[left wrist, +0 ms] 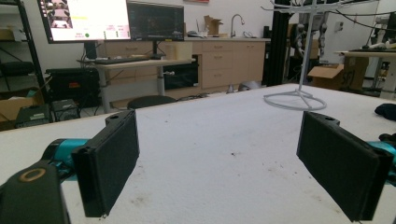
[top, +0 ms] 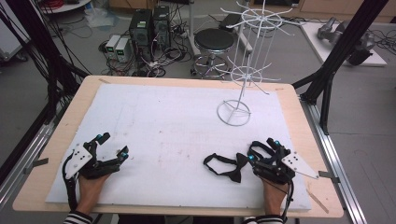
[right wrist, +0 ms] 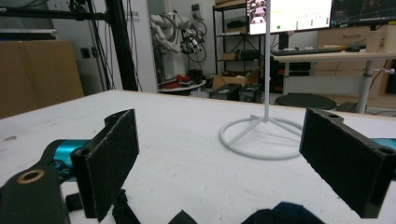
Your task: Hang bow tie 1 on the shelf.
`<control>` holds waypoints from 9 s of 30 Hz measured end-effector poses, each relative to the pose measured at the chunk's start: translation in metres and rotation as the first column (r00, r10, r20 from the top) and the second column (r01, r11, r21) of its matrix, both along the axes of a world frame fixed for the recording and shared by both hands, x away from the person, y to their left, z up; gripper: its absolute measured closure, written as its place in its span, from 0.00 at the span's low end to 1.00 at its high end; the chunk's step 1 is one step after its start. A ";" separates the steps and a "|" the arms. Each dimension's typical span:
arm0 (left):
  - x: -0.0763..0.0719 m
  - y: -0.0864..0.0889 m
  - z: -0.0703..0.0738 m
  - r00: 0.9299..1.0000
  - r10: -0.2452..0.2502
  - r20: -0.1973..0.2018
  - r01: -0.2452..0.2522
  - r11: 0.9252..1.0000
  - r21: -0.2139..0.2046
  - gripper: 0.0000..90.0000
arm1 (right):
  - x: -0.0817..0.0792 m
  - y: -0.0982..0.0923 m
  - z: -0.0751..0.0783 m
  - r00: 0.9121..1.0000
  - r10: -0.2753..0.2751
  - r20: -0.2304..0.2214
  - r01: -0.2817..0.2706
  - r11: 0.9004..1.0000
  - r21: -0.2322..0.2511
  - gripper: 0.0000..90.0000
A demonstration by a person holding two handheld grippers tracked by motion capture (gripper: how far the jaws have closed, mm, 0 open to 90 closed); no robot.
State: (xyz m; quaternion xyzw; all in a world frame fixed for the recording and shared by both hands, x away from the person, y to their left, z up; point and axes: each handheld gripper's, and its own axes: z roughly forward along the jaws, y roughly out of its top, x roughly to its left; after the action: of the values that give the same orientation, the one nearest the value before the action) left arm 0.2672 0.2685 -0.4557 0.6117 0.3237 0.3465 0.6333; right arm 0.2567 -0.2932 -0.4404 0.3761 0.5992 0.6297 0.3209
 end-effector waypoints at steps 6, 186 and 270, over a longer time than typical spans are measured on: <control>0.000 0.000 0.000 1.000 0.000 0.000 0.000 1.000 0.000 0.15 | 0.000 -0.007 0.016 1.000 0.015 -0.007 -0.015 1.000 -0.020 0.12; 0.000 -0.001 0.000 1.000 0.001 0.006 -0.001 1.000 0.002 0.15 | 0.082 -0.054 0.081 0.734 0.330 -0.593 -0.650 0.593 -0.475 0.83; 0.000 -0.001 0.000 1.000 0.000 0.007 0.000 1.000 0.001 0.15 | 0.076 -0.048 0.148 0.986 -0.036 -0.163 0.003 0.980 -0.200 0.82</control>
State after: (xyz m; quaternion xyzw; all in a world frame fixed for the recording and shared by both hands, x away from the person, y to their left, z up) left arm 0.2670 0.2679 -0.4558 0.6108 0.3215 0.3487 0.6340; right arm 0.3328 -0.3416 -0.2923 0.3990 0.6800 0.5300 0.3123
